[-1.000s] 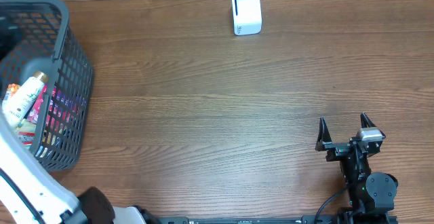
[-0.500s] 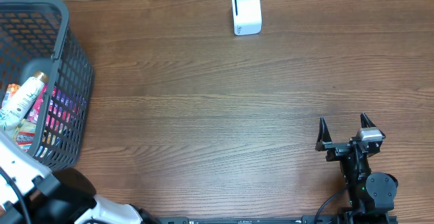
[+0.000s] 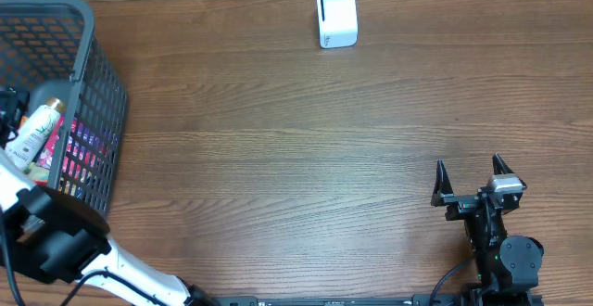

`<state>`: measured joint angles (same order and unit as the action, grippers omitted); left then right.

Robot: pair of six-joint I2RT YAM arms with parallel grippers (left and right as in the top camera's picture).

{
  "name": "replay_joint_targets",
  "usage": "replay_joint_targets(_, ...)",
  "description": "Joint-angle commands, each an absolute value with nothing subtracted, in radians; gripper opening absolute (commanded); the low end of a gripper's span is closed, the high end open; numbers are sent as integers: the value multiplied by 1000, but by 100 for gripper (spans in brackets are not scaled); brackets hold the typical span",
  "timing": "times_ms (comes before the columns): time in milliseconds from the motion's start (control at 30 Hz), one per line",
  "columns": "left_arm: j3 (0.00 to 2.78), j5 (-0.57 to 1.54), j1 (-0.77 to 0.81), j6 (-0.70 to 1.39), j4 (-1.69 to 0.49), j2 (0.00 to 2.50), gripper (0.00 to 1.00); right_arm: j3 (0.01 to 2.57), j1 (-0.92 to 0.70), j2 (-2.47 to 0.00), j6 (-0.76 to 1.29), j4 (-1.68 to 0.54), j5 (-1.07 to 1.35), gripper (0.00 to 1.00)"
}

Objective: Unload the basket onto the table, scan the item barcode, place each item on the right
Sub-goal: 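Move the left gripper up and into the grey basket, then grasp the yellow snack bag and pink Carefree box with left gripper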

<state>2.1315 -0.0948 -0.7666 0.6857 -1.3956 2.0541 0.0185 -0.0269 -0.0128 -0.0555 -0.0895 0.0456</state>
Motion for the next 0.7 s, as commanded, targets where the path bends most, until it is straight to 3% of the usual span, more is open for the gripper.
replay_joint_targets(0, 2148, -168, -771, 724, -1429, 2094, 100, 8, -29, -3, -49, -83, 45, 100)
replay_joint_targets(667, 2135, -213, -757, 764, -1530, 2251, 99, 8, -29, -3, -49, -83, 45, 100)
